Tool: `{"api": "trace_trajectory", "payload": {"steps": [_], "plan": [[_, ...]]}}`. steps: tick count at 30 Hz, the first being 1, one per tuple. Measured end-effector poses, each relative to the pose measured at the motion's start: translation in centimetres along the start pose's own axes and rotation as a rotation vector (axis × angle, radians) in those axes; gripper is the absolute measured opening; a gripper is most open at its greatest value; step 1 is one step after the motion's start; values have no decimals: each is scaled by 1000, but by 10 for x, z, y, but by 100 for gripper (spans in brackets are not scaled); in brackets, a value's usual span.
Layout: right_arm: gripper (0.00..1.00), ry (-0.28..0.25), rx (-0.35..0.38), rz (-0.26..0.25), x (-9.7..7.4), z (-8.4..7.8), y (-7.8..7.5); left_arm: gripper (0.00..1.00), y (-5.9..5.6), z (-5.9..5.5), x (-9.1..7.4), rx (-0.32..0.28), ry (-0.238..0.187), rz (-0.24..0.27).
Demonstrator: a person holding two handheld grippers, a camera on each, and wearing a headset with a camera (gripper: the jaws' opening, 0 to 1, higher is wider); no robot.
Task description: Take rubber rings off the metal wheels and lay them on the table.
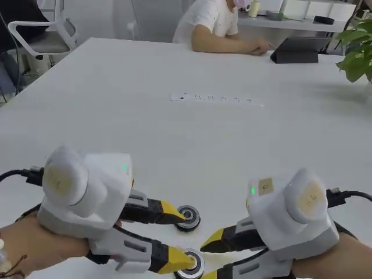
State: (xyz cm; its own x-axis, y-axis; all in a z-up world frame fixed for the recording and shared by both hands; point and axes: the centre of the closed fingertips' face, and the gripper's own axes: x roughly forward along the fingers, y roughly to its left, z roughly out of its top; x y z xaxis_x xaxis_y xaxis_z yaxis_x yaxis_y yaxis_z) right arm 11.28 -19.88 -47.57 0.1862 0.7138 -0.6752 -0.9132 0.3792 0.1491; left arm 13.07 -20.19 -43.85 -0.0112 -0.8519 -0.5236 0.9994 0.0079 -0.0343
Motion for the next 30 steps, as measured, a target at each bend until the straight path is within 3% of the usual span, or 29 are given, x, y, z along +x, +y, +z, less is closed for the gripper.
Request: {"api": "trace_trajectory", "payload": {"steps": [5, 7, 13, 14, 17, 30], "plan": [[27, 10, -21, -8, 0, -2, -1, 24, -9, -9, 9, 21, 37, -36], [26, 8, -20, -8, 0, -2, -1, 20, -10, -11, 11, 61, 48, -35], [23, 10, -28, -11, 0, -3, -2, 13, -12, -18, 17, 88, 80, -33], [22, 9, -30, -11, 0, -2, -2, 12, -11, -17, 18, 98, 63, -39], [21, 10, -36, -7, 0, -3, -1, 10, -8, -21, 17, 92, 74, -32], [17, 37, -89, -14, -2, -6, -3, 8, -10, -18, 17, 94, 57, -31]]}}
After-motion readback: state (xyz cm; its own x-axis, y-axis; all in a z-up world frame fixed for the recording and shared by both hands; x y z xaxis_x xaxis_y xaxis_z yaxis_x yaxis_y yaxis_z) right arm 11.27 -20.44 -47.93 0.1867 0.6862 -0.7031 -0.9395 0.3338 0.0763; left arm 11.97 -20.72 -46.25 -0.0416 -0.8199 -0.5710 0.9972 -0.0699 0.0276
